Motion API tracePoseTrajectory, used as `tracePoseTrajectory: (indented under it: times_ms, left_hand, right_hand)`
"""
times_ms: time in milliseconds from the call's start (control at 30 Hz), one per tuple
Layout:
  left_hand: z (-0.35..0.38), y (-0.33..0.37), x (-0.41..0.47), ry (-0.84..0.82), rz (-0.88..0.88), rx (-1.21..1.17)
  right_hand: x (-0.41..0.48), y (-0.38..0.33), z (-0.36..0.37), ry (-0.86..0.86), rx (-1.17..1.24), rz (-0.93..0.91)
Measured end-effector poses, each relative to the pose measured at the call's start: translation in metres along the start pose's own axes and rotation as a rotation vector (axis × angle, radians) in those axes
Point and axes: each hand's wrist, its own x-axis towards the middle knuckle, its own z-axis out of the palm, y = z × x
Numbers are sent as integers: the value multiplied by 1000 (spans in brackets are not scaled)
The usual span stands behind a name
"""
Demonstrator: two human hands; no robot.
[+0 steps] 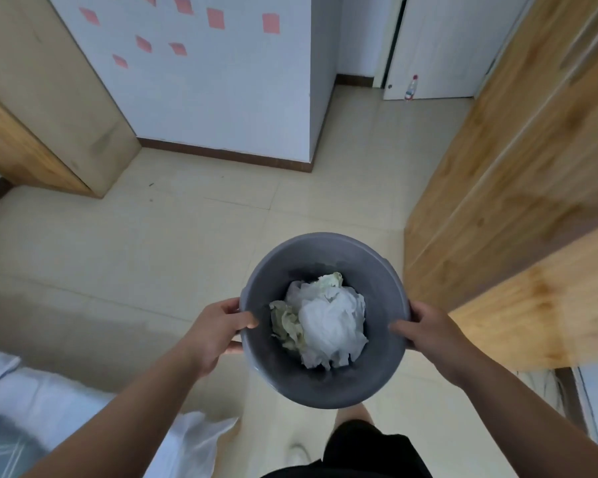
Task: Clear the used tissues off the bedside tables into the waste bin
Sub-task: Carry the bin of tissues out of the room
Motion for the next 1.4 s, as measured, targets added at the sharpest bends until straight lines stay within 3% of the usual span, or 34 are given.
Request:
tracePoseTrajectory:
  times_ms: [333,633,833,1100,1400]
  left_hand:
    - [-13,118,141,133,-18,-101]
    - [-72,188,251,231,-28,-244]
    - [-121,236,361,178,-33,-233]
    - [-189,357,498,81,-47,-153]
    - [-194,436,640,66,-127,-105]
  right_hand:
    - [230,-120,-37,-155,-72,-30]
    - [384,-242,-14,-245,-240,-115]
    - [488,-290,9,-224,-292,-67]
    - [598,-388,18,-123,-336,-72]
    - [743,-422,1,-67,-308,-25]
